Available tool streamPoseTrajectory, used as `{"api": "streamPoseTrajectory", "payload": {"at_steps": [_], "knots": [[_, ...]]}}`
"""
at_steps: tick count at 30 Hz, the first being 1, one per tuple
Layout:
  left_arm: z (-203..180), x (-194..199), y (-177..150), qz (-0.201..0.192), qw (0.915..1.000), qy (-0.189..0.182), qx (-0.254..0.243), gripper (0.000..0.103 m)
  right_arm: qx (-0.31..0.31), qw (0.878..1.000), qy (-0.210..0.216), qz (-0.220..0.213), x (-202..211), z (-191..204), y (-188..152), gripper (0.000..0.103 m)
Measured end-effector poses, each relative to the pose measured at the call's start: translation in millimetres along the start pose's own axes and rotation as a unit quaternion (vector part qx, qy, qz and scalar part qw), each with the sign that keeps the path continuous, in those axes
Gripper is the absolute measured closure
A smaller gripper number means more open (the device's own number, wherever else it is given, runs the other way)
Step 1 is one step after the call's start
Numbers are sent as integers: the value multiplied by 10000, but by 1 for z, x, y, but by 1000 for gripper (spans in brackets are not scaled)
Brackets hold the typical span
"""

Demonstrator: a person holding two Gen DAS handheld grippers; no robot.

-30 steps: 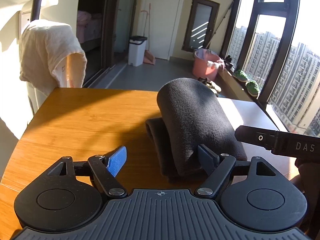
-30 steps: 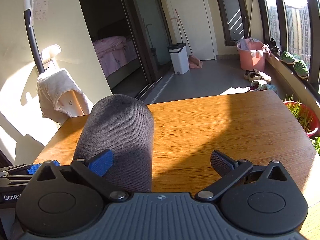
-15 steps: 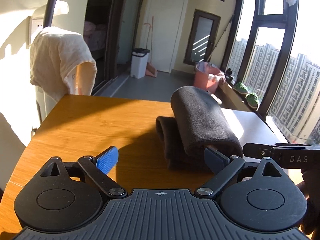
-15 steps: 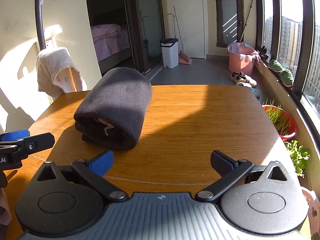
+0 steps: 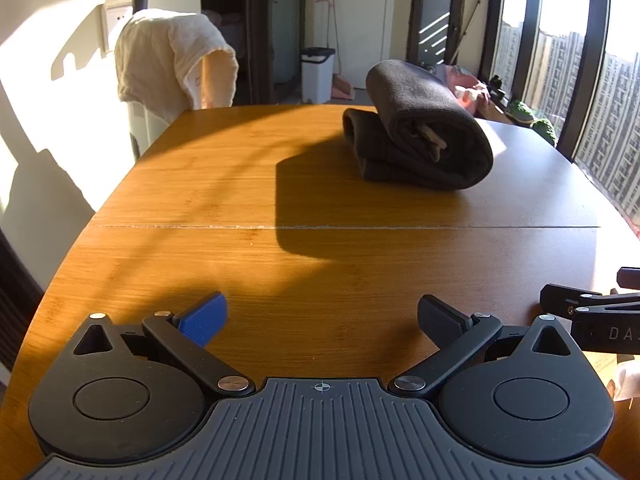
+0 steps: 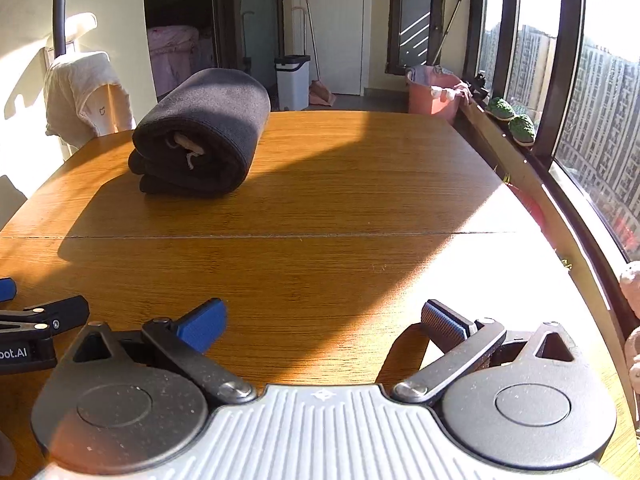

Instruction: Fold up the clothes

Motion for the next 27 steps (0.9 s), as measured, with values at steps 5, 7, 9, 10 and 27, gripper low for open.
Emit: {"api": "streamPoseTrajectory", "payload": {"at_steps": [5,7,9,10,27], "knots": [[0,-2,0,-22,10000,-48,10,0,24,10000,9,-14,-1,-1,0,0],[0,-2,0,-30,10000,-32,26,0,38,10000,6,-9,-1,0,0,0],[0,-3,1,-37,10000,4,58,0,86,10000,43,-5,-1,1,1,0],[0,-4,2,-40,10000,23,75,0,115,9999,70,-4,-1,2,1,0],[0,-7,7,-41,9998,105,178,0,167,9998,120,-12,-3,6,3,0]]}}
Point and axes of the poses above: each gripper's, at about its wrist camera, not at the fingertips, and x roughly against the way its jaws point, z to its left, y to its top, the point moved 7 cm from there along -x, roughly the way its jaws point, and after that the axes turned 8 degrees about z, right-handed, at the moved point
